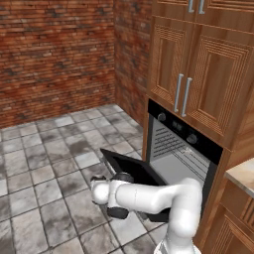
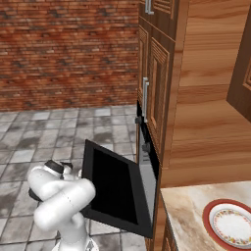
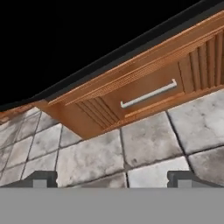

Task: Place the fish on the rack of the oven, and slide the rack back inside. Close the oven door.

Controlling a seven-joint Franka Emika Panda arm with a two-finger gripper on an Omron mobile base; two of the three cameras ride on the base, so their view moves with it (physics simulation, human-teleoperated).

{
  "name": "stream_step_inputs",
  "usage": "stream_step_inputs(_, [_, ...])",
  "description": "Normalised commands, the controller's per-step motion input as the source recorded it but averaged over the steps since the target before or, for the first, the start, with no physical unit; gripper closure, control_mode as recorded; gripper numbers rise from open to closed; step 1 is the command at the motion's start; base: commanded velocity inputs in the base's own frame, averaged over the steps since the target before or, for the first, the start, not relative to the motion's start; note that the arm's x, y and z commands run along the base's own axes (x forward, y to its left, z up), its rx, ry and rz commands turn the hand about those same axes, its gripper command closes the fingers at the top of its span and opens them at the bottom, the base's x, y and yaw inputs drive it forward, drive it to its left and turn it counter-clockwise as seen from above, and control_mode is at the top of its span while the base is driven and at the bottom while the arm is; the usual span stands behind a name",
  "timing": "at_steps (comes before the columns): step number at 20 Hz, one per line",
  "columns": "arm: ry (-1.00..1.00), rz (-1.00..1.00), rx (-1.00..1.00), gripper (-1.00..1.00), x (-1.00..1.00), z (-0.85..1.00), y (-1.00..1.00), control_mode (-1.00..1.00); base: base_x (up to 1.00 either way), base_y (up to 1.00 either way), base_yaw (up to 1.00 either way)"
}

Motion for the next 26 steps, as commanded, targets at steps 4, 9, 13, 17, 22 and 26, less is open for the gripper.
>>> stream_step_inputs(4, [-0.36, -0.66, -0.51, -1.0, 0.03, -0.39, -0.08, -1.0, 0.0, 0.0, 0.0])
stream_step_inputs(9, [-0.3, -0.55, -0.52, -1.0, 0.18, -0.05, -0.17, -1.0, 0.0, 0.0, 0.0])
stream_step_inputs(13, [-0.12, -0.48, -0.38, -1.0, 0.35, 0.0, -0.6, -1.0, 0.0, 0.0, 0.0])
stream_step_inputs(17, [-0.06, -0.43, -0.3, -1.0, 0.45, 0.0, -0.79, -1.0, 0.0, 0.0, 0.0])
stream_step_inputs(22, [-0.05, -0.38, -0.27, -1.0, 0.48, 0.02, -0.94, -1.0, 0.0, 0.0, 0.0])
stream_step_inputs(26, [-0.04, -0.33, -0.23, -1.0, 0.52, 0.06, -1.0, -1.0, 0.0, 0.0, 0.0])
